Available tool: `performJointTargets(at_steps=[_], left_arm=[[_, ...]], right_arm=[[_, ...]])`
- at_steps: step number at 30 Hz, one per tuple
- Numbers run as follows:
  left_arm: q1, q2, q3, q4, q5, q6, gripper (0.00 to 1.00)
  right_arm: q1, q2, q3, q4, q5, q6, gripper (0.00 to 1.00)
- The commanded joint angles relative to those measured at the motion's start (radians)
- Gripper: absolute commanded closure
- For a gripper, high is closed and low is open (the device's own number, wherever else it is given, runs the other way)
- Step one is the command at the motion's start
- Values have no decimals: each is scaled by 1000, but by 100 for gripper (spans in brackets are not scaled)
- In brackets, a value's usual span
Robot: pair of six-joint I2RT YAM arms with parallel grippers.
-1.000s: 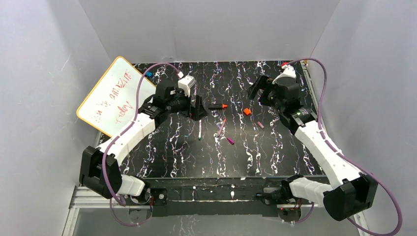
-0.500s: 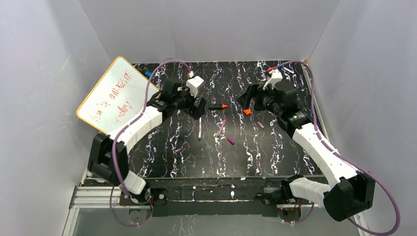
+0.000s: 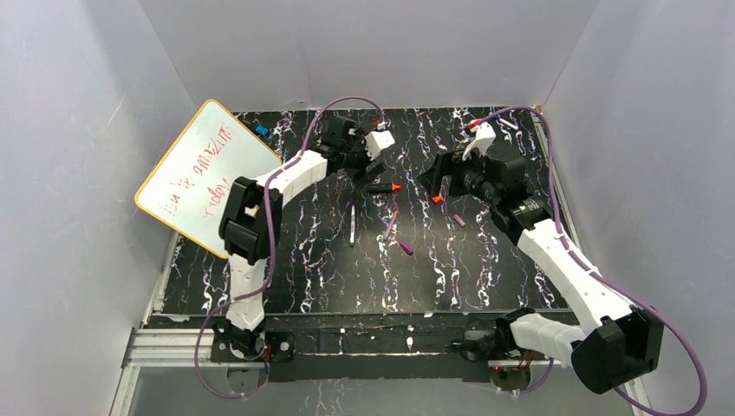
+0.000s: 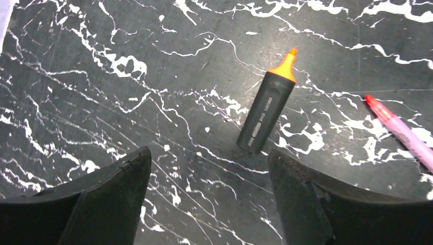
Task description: Insert the pens into the pen caps
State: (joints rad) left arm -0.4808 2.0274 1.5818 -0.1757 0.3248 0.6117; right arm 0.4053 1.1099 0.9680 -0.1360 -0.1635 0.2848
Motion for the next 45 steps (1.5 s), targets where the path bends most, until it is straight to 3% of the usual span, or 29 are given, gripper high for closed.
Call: performJointTargets(at_steps=[1, 6, 15, 33, 39, 41, 43, 45], left_arm=[[-4, 66, 132, -84, 78, 63, 25], [-5, 114, 176, -128, 166, 42, 26], [-29, 127, 81, -124, 199, 46, 28], [-61, 208, 41, -50, 39, 74, 38], [-61, 231, 45, -56, 56, 60, 60], [-61, 236, 46, -66, 63, 59, 74], [-61, 241, 46, -76, 69, 52, 100], [-61, 241, 45, -82, 75, 40, 100]], right_arm=[[-2, -36, -7, -2, 19, -54, 1], [-5, -28, -12, -11, 54, -86, 1], [-8, 14, -24, 28, 50, -94, 1], [-11, -9, -38, 3, 70, -108, 1], [-11, -9, -29, -7, 71, -113, 1], [-11, -9, -29, -10, 72, -115, 1], [-11, -9, -26, -15, 70, -117, 1], [-11, -9, -25, -19, 70, -117, 1]])
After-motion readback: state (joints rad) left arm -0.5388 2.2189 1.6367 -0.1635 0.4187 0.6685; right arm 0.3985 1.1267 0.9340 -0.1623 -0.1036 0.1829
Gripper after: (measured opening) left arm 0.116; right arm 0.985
